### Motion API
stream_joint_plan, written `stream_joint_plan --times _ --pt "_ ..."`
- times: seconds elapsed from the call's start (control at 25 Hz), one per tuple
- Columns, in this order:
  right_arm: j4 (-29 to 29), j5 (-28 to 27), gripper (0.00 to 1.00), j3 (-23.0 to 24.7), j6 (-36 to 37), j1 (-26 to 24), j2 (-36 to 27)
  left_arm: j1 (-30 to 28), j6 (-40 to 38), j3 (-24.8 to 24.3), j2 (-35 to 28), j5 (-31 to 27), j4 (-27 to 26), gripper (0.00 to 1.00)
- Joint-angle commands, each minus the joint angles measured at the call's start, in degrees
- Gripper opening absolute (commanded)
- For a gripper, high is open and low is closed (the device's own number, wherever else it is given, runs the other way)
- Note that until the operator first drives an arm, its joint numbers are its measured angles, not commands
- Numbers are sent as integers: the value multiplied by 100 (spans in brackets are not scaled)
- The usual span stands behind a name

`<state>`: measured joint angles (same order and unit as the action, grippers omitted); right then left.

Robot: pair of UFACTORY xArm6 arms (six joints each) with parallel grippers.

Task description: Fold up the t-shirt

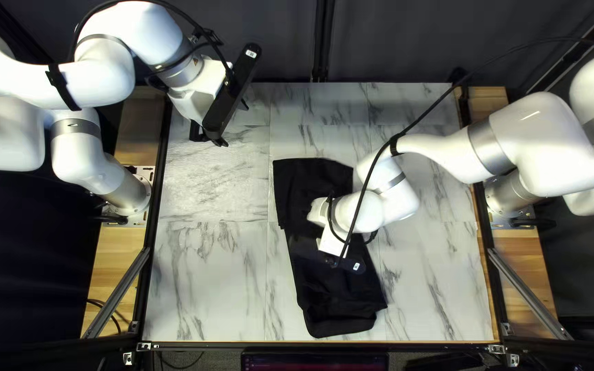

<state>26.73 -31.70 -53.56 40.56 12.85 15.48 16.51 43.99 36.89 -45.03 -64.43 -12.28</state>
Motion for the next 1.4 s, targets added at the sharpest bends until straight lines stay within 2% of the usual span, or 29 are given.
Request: stream_joint_plan --times 0.04,0.16,0.32,0.44,0.96,1.08,1.32,1.4 --pt "-100 60 100 234 10 6 -149 0 0 0 0 0 0 100" --pt "-162 -45 100 190 10 53 -199 0 0 0 0 0 0 100" --pt "-124 -290 100 -230 -56 145 -48 0 0 0 0 0 0 100" --pt "-16 -275 100 -306 -128 116 24 0 0 0 0 0 0 100" --pt "118 126 100 -196 -365 4 249 0 0 0 0 0 0 100" --pt "69 116 100 -85 -325 -18 144 0 0 0 0 0 0 100" --pt "-63 133 100 466 -328 -67 -330 0 0 0 0 0 0 100" --pt "-122 62 100 441 -330 -35 -379 0 0 0 0 0 0 100"
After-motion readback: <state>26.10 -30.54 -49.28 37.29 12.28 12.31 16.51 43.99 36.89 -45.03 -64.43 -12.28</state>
